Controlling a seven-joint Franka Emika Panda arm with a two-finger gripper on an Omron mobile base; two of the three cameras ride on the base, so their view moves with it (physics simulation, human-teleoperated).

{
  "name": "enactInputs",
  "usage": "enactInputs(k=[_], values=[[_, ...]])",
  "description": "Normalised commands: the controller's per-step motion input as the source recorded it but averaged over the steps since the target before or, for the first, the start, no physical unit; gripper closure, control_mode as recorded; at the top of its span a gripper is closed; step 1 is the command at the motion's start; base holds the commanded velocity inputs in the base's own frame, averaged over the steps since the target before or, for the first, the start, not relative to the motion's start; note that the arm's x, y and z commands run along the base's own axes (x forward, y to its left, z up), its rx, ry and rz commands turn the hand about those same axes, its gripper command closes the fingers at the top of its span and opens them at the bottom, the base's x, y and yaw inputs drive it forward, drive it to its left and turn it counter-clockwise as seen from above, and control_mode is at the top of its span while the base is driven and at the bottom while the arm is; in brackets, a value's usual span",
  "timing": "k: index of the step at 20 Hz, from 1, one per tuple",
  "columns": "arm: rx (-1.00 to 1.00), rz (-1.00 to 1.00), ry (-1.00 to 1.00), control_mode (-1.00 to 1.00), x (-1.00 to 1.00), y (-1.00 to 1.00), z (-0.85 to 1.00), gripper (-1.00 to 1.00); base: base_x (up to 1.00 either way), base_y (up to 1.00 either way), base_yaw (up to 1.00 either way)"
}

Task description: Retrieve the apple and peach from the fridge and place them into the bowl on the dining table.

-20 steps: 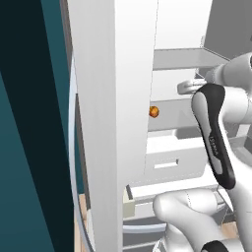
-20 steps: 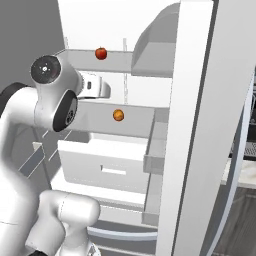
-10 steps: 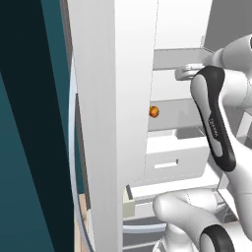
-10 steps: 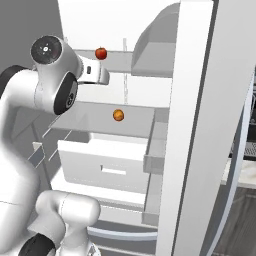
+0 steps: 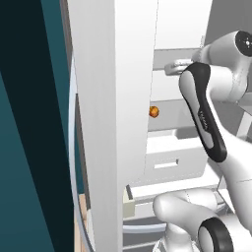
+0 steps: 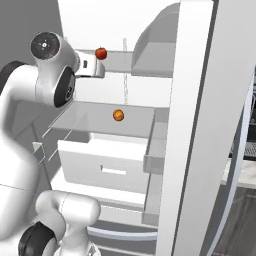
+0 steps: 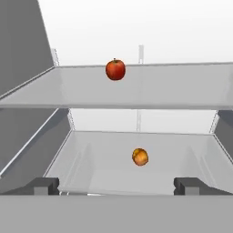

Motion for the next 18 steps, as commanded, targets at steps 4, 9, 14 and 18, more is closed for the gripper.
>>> enactInputs(k=[4,9,14,18], values=[[0.00,0.03,-0.07,-1.00,0.33,0.11,0.09,-1.00,0.00,0.00,0.00],[0.00,0.01,0.00,-1.00,0.30,0.09,0.12,-1.00,0.00,0.00,0.00],[0.00,0.00,0.10,-1.00,0.37,0.01,0.01,-1.00,0.00,0.00,0.00],[0.00,0.00,0.11,-1.00,0.44,0.00,0.00,-1.00,0.00,0.00,0.00]])
